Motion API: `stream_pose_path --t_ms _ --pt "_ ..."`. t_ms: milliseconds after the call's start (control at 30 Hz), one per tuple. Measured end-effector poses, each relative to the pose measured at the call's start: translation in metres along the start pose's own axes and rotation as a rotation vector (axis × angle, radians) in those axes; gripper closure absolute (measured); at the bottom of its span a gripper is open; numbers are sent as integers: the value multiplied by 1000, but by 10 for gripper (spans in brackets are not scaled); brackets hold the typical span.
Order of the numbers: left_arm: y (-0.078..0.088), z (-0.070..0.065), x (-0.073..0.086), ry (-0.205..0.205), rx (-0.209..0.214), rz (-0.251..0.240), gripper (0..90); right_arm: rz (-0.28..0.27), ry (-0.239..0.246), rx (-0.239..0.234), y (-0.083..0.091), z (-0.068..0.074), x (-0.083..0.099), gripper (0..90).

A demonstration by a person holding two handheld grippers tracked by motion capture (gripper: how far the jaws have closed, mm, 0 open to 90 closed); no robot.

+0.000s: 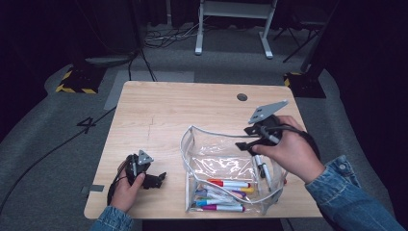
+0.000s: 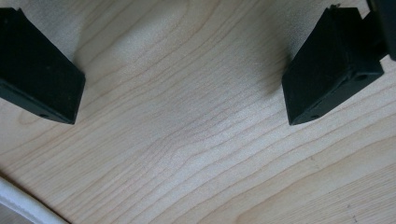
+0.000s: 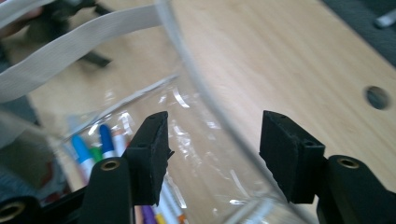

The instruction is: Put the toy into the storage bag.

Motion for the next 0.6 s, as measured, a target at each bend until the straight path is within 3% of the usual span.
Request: stream_pose_path --t_ms 133,367,433,600 --pt "0 0 0 0 0 0 0 -26 -99 86 13 -33 17 452" --pt "0 0 0 -1 0 0 0 19 -250 200 19 -77 58 465" --pt "0 0 0 0 0 0 0 30 -302 218 17 -86 73 465" --pt "0 0 0 0 0 0 0 89 -375 210 0 -96 108 459"
Point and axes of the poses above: each handheld gripper's, and its own axes: y roughly backward along the jaws, x roughly out of its underside, z roughly to its left, the point moved 2 cm from there along -y, roughly forward along the jaws, and after that the axes turned 8 degrees about y, right-handed, at the moved point
